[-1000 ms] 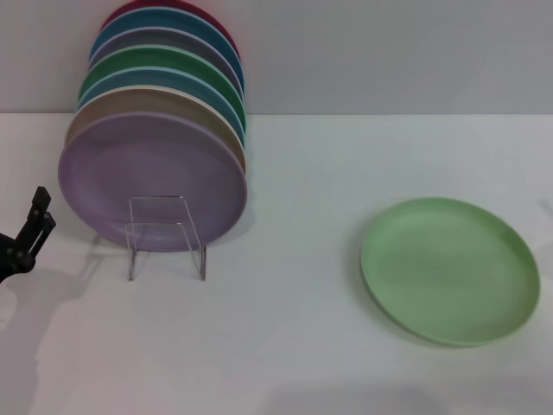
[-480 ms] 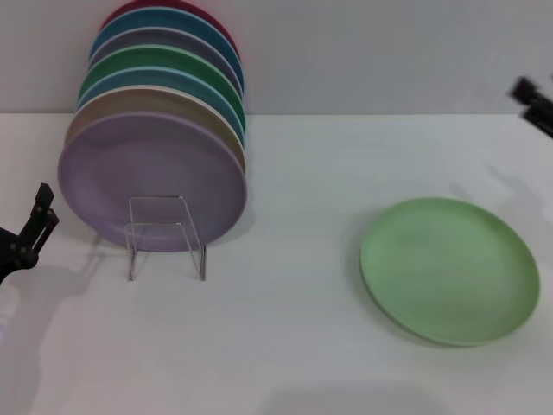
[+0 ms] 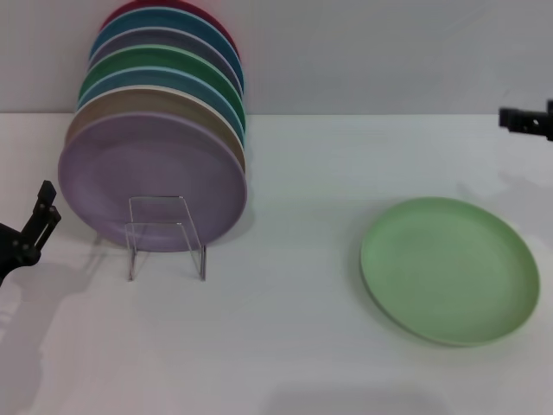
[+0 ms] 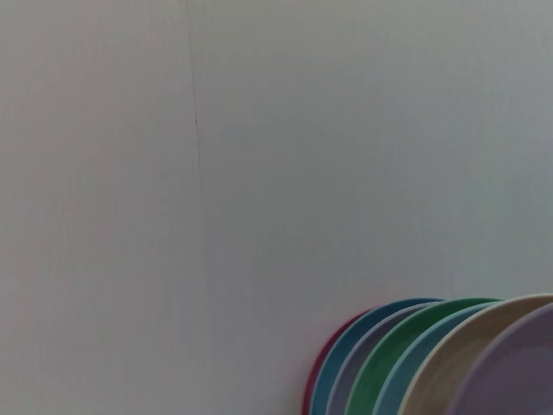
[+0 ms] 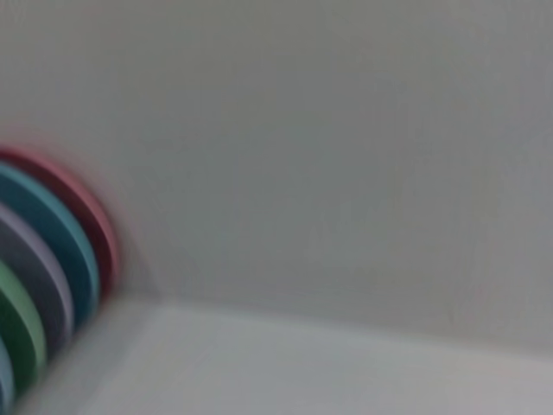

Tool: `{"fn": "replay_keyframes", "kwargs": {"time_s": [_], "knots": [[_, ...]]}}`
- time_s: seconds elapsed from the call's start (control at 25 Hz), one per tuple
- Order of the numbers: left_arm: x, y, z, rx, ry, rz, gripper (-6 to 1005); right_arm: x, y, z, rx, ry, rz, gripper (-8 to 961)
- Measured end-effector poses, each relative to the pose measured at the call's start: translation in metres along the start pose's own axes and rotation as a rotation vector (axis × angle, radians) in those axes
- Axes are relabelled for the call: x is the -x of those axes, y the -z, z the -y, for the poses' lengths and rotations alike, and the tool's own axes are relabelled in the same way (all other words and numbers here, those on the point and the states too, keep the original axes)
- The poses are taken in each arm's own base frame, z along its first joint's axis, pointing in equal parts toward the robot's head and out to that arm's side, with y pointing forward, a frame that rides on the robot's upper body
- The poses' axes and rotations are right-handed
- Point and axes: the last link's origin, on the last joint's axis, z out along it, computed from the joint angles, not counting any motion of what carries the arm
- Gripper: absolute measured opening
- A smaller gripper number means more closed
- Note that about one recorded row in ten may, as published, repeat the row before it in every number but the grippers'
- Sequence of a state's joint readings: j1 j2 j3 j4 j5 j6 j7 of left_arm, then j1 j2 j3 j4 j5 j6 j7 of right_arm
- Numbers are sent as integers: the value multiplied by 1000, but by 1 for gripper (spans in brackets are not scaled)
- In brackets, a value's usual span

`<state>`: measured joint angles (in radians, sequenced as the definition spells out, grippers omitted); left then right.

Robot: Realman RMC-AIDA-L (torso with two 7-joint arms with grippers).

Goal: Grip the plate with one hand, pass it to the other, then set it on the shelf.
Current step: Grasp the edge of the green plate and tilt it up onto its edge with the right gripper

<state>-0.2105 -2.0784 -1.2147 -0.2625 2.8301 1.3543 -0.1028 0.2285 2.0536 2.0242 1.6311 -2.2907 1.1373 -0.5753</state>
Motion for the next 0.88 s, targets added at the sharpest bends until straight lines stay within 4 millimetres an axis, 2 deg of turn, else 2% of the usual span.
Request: {"fn": "replay_keyframes", "kwargs": {"time_s": [0.24, 0.4, 0.88], "knots": [[0, 0, 1, -3, 0, 0, 805, -4, -12, -1, 16, 9, -242, 771], [0, -1, 1, -4, 0, 0, 803, -14, -21, 1, -11, 27, -350, 766], [0, -1, 0, 2, 1, -2, 795, -47, -50, 9, -31, 27, -470, 752]]}}
